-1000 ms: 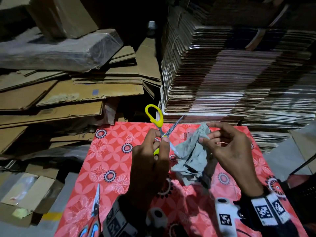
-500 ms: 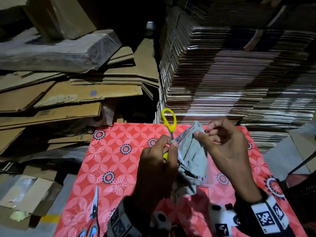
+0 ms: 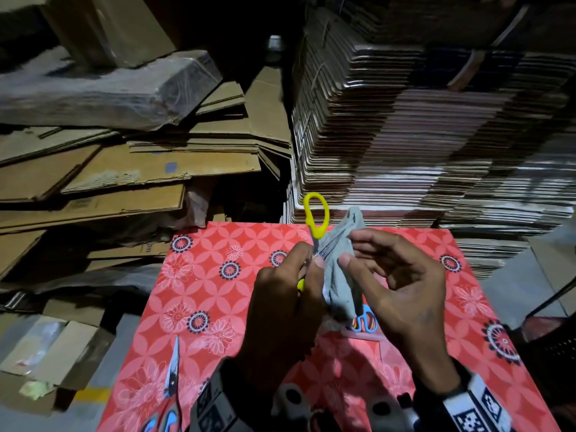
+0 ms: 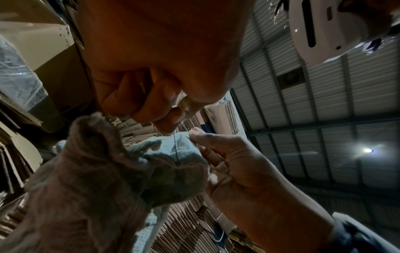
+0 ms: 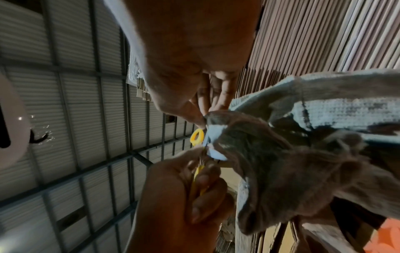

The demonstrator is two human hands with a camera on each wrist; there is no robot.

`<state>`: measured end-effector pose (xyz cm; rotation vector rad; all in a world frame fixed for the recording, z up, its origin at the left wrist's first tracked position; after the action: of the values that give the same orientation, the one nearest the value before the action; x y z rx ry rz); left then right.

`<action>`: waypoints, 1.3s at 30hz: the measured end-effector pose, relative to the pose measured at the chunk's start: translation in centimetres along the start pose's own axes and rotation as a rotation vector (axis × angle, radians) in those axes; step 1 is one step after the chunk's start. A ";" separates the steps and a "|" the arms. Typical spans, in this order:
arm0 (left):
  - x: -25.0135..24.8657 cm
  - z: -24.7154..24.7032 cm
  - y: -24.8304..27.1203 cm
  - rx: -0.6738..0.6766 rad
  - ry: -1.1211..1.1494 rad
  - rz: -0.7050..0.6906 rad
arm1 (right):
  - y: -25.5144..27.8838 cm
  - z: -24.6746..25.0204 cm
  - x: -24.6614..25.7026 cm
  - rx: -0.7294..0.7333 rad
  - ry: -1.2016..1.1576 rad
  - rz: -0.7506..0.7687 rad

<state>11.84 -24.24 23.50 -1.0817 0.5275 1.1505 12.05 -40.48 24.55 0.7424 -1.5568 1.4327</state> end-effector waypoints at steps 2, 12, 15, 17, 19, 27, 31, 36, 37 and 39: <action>-0.5 0.2 0.1 0.007 0.005 -0.022 | 0.4 -0.3 0.4 -0.039 -0.036 0.008; -1.9 0.6 0.4 0.050 0.108 -0.028 | 1.4 -0.7 2.0 -0.030 0.002 0.189; -1.4 0.0 0.6 0.024 0.378 0.142 | 1.6 -0.6 2.4 -0.068 0.073 0.302; -1.8 0.1 0.7 0.017 0.301 0.095 | 1.6 -0.7 2.6 -0.066 0.137 0.361; -2.2 0.4 0.8 0.033 0.121 -0.017 | 1.5 -0.7 2.6 -0.036 0.219 0.383; -1.5 0.2 0.8 0.056 0.010 -0.023 | -0.6 -0.5 0.8 -0.057 0.143 0.173; -1.6 0.3 0.9 0.064 0.033 -0.033 | -0.1 -0.5 0.5 -0.084 0.116 0.175; -1.7 0.3 0.8 0.067 0.057 -0.061 | 0.7 -1.1 1.1 0.014 0.182 0.247; -1.7 0.2 0.8 0.074 0.037 -0.069 | 0.2 -0.7 0.8 0.013 0.176 0.237; -1.7 0.0 0.8 0.076 0.001 -0.068 | -1.0 0.4 0.1 -0.042 0.127 0.198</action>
<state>10.47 -25.01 24.50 -1.0271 0.5274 1.0626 12.80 -41.04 25.10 0.4732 -1.5906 1.5543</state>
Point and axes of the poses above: each hand's wrist, its own y-axis away from the middle knuckle, its own z-axis out of the back of the hand, x = y × z, the point moved 5 cm from there along -y, towards the middle knuckle, and after that the axes turned 3 degrees about z, right-handed, at the moved point
